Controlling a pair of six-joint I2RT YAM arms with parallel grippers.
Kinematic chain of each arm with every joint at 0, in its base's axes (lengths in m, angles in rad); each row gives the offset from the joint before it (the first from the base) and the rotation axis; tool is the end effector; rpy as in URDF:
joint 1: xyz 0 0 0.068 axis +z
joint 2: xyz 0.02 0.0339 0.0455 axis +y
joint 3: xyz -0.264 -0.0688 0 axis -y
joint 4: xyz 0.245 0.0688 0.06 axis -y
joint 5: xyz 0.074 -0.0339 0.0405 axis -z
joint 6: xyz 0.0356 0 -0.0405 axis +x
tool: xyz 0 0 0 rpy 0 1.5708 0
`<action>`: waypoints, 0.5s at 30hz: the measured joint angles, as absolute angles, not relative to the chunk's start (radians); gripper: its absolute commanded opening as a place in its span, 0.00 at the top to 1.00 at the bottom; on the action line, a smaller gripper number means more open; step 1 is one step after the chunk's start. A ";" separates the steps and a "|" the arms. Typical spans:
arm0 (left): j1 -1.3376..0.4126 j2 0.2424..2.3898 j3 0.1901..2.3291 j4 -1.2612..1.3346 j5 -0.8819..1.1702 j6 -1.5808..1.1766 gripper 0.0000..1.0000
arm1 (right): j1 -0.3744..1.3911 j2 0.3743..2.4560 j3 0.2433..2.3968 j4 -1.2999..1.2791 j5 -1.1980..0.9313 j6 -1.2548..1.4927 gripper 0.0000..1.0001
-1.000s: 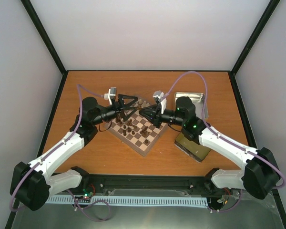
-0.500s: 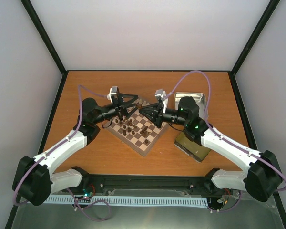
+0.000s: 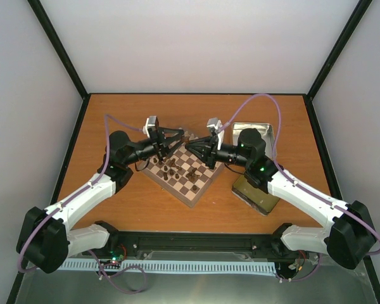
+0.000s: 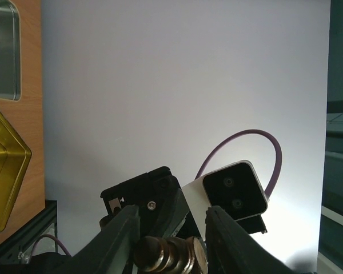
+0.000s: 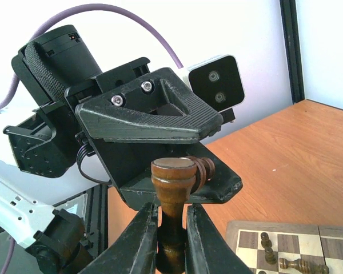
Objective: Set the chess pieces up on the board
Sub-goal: Pick up the chess piece from the chessboard.
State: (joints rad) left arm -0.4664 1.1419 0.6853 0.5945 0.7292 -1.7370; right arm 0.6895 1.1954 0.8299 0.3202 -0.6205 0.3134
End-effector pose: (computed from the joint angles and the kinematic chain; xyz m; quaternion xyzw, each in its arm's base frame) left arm 0.2181 -0.1364 0.3132 -0.1476 0.6534 -0.7343 0.1096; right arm 0.2000 0.1918 0.3229 -0.3359 0.6369 0.5098 0.4708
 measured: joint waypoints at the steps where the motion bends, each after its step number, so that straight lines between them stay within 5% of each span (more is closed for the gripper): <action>1: -0.466 1.142 0.685 0.595 0.729 -1.737 0.74 | 0.690 1.195 0.830 0.320 -0.620 0.313 0.87; 15: -0.466 1.142 0.697 0.591 0.725 -1.730 0.86 | 0.694 1.195 0.830 0.319 -0.617 0.313 0.87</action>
State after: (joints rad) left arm -0.4664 1.1419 0.6968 0.5907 0.7246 -1.7298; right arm 0.6945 1.1954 0.8299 0.3195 -0.6167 0.3126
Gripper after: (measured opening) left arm 0.174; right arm 0.136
